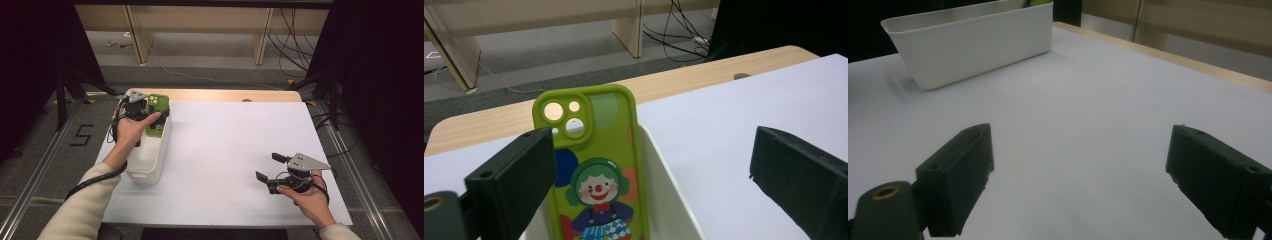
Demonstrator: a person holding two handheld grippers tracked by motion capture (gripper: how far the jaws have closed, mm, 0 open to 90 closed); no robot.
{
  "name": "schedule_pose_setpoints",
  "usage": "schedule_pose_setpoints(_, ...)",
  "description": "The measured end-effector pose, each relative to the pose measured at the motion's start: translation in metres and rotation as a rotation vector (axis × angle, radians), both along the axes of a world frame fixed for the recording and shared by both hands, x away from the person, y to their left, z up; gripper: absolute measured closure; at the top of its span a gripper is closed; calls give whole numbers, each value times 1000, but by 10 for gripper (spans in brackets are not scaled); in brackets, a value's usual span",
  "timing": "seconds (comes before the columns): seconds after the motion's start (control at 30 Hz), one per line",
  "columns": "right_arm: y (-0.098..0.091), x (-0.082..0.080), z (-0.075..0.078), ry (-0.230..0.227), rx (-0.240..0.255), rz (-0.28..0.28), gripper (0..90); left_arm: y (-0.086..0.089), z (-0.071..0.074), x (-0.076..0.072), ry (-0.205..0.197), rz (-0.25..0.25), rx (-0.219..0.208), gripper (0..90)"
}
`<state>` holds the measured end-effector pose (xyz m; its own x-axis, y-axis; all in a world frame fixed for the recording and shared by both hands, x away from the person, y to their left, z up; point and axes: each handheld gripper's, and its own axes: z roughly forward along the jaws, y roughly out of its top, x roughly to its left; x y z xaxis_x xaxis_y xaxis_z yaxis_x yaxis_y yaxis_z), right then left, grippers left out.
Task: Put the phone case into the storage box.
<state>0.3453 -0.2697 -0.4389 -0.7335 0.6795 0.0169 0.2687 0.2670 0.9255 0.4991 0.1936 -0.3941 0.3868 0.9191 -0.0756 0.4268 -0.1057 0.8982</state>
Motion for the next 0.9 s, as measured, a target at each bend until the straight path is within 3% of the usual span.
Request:
schedule_pose_setpoints(0.43, 0, 0, 0, 0, 0, -1, 128, 1, -10, -17, 5, -22, 9, 53)
schedule_pose_setpoints(0.9, 0, -1, 1, -1, -2, -1, 128, -8, -3, -46, -43, -87, -3, 56)
